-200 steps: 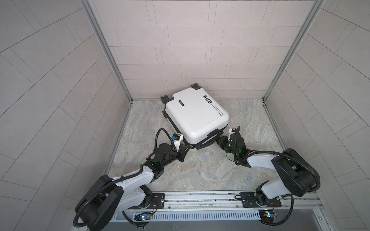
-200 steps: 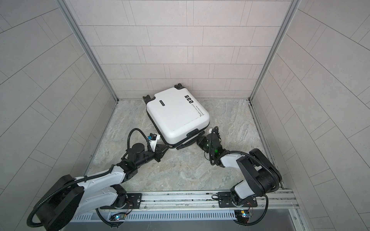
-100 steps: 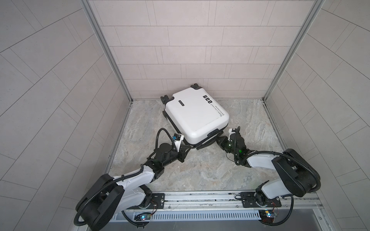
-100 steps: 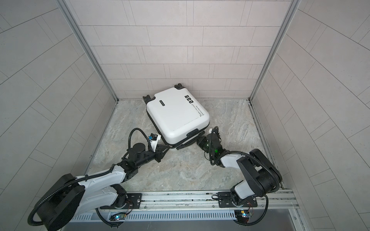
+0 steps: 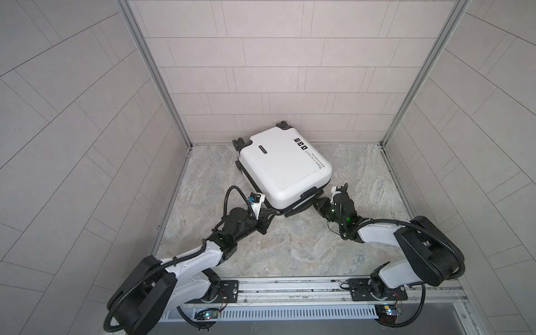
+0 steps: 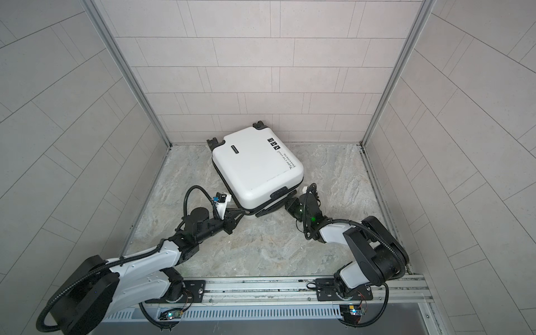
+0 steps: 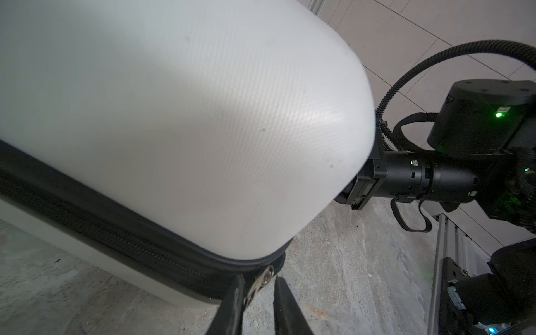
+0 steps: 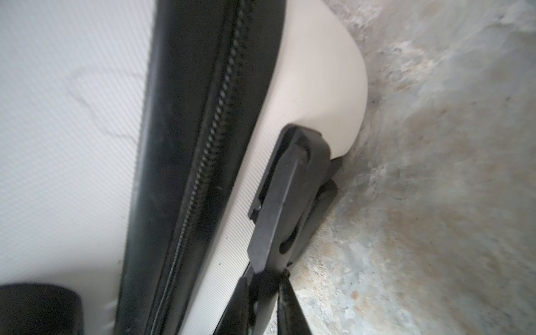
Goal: Pack the luggage
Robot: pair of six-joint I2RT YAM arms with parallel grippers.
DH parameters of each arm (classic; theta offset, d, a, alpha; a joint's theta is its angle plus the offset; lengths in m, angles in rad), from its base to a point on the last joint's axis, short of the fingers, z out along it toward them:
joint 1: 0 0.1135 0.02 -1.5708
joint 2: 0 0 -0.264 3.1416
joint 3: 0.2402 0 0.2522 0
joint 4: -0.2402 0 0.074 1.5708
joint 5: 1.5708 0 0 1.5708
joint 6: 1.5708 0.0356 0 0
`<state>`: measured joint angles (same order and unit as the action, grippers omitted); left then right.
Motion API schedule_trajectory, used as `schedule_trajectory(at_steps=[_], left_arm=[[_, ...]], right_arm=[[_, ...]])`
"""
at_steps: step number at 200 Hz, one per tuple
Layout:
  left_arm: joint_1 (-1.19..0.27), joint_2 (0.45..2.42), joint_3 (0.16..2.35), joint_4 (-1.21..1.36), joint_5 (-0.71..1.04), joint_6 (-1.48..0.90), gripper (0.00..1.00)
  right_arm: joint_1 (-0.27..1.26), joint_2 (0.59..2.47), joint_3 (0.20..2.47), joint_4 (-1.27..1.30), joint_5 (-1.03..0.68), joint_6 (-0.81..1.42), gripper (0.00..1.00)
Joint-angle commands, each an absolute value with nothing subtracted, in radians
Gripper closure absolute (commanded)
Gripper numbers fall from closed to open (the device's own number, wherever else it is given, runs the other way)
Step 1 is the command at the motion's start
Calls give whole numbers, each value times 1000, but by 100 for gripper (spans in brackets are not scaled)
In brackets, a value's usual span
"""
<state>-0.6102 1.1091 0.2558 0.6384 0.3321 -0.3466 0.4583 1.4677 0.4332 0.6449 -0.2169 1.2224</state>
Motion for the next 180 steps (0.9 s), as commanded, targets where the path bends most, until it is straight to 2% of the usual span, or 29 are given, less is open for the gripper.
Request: schedule_trajectory(at_steps=[1, 45, 82, 143, 180], left_arm=[[-616, 1127, 283, 660, 331, -351, 78], [-615, 1149, 288, 670, 319, -365, 84], [-616, 1145, 289, 680, 319, -373, 85], [-615, 1101, 280, 661, 273, -387, 63], [-614, 1076, 283, 602, 243, -372, 61]], right_arm=[[485, 1448, 449, 770, -266, 1155, 100], [485, 1447, 449, 769, -266, 1151, 100], [485, 1443, 444, 765, -266, 1150, 100], [484, 1438, 439, 761, -265, 1149, 100], [484, 1434, 433, 756, -258, 1147, 100]])
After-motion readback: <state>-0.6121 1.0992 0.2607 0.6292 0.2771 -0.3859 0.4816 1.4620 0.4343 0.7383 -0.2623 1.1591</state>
